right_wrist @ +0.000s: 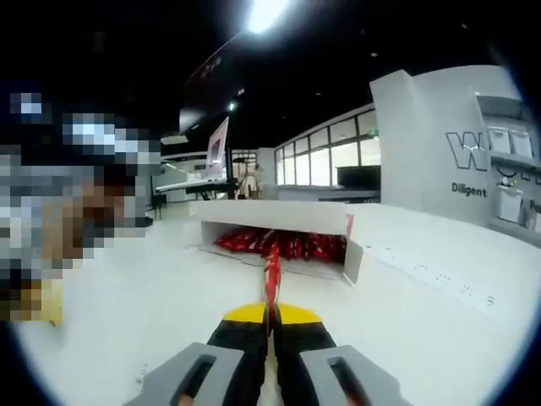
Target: Tear open the coffee pouch, take out the coffee, and pour the coffee from the pouch into the cup
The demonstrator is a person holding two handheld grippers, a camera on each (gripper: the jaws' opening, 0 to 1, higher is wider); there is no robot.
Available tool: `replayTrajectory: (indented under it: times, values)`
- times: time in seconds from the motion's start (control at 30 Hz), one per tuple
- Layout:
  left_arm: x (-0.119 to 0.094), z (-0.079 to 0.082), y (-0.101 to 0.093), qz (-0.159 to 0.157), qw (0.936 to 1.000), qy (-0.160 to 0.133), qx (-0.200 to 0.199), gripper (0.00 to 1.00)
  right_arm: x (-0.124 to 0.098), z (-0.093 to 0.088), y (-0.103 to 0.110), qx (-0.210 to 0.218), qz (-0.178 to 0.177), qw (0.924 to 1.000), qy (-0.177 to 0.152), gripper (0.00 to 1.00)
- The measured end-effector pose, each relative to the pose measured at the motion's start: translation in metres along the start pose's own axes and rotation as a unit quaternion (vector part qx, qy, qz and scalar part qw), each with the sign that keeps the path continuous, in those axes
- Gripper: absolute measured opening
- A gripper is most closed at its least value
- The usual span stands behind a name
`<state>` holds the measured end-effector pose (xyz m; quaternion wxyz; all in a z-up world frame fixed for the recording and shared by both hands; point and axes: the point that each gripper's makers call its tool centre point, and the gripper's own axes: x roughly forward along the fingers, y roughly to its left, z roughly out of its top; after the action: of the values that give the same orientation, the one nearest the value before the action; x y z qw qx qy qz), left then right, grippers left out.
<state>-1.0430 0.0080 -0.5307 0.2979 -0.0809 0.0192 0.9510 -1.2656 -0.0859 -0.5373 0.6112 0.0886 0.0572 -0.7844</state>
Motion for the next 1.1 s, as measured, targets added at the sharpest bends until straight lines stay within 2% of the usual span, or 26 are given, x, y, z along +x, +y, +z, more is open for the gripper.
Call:
replayTrajectory:
  times: [0.2,0.43,0.93,1.1]
  values:
    - [0.0,0.0,-0.001,-0.002,1.0,-0.001,-0.001,0.79,-0.002,0.003,-0.003,0.004,-0.003,0.9999,-0.009,0.03]
    - [0.003,0.0,0.001,-0.01,0.9999,0.001,-0.005,0.78,-0.002,-0.001,-0.002,0.001,0.002,1.0,0.0,0.03]
    - [0.004,0.0,0.007,0.002,1.0,0.005,0.004,0.78,-0.005,0.003,0.008,-0.003,0.017,0.9998,-0.013,0.03]
    - [0.002,0.0,0.006,0.002,0.9999,0.004,0.015,0.78,-0.006,0.002,0.01,-0.004,0.023,0.9997,-0.009,0.03]
